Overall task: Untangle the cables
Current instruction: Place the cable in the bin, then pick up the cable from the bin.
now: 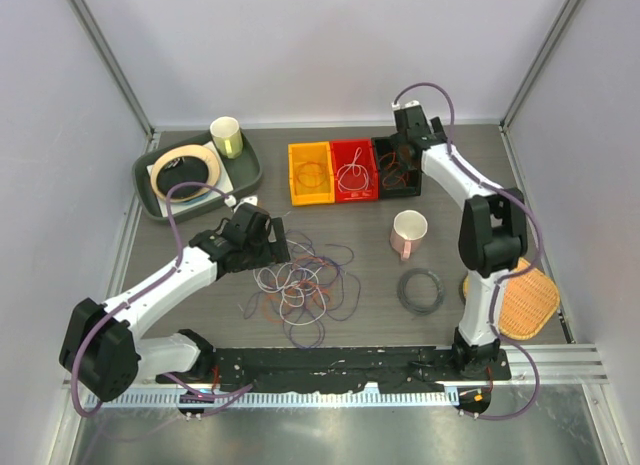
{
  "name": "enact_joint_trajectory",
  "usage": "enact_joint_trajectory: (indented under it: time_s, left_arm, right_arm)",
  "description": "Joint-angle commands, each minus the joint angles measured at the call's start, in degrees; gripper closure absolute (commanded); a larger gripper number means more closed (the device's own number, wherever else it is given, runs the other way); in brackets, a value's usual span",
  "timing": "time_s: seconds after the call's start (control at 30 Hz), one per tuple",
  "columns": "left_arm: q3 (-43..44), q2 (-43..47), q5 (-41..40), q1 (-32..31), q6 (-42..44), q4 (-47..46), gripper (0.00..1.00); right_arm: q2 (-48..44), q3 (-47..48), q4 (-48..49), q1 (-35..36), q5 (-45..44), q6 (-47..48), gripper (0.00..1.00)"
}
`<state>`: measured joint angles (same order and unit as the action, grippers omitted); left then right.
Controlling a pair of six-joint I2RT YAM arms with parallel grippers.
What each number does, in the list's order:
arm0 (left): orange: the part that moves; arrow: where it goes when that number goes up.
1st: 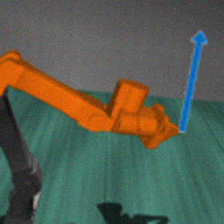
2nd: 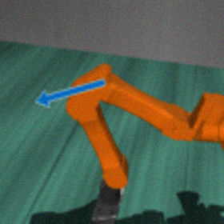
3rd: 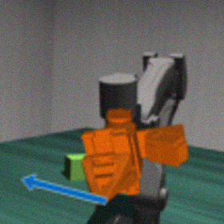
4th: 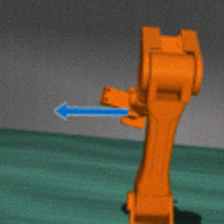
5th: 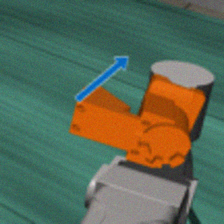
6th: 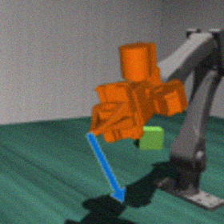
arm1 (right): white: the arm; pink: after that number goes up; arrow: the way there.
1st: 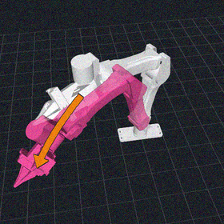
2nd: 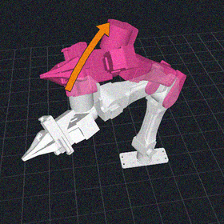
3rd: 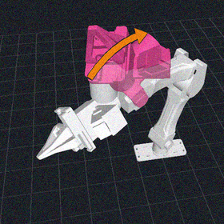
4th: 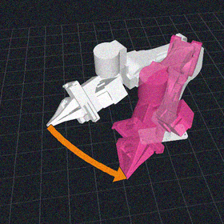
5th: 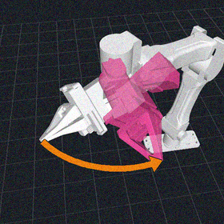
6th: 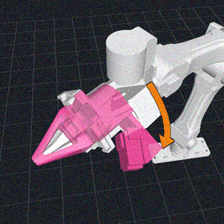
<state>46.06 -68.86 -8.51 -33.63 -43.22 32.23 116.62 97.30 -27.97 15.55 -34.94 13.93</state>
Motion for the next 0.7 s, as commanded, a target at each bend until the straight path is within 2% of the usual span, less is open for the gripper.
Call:
enact_joint_trajectory:
  time_s: [0.0,0.1,0.2,0.23,0.37,0.47,0.67]
  left_arm:
    - [0.52,-0.40,2.27,0.23,0.07,-2.52,0.00]
    - [-0.01,-0.13,4.55,0.23,-0.19,-3.57,0.00]
    - [-0.71,0.48,3.87,0.23,-1.51,-4.28,0.00]
    - [-0.89,0.74,3.42,0.23,-2.04,-4.19,0.00]
    - [-1.94,2.76,3.50,0.23,-4.67,-4.45,0.00]
    - [-4.22,5.39,3.68,0.23,-6.43,-4.98,0.00]
    - [-8.71,12.25,2.10,0.23,-9.51,-4.72,0.00]
  right_arm:
    - [-17.54,-5.35,6.87,1.14,10.11,-6.89,0.14]
    - [-28.87,-13.78,9.24,4.20,16.73,-13.56,0.06]
    - [-38.64,-24.32,11.96,13.51,12.02,-16.21,0.05]
    - [-40.31,-27.04,12.84,19.81,11.04,-17.44,0.05]
    - [-47.00,-41.87,18.88,29.25,13.49,-27.89,0.05]
    - [-49.47,-47.53,20.67,34.17,12.01,-31.50,0.04]
    - [-53.95,-52.38,24.09,36.04,10.42,-33.97,0.04]
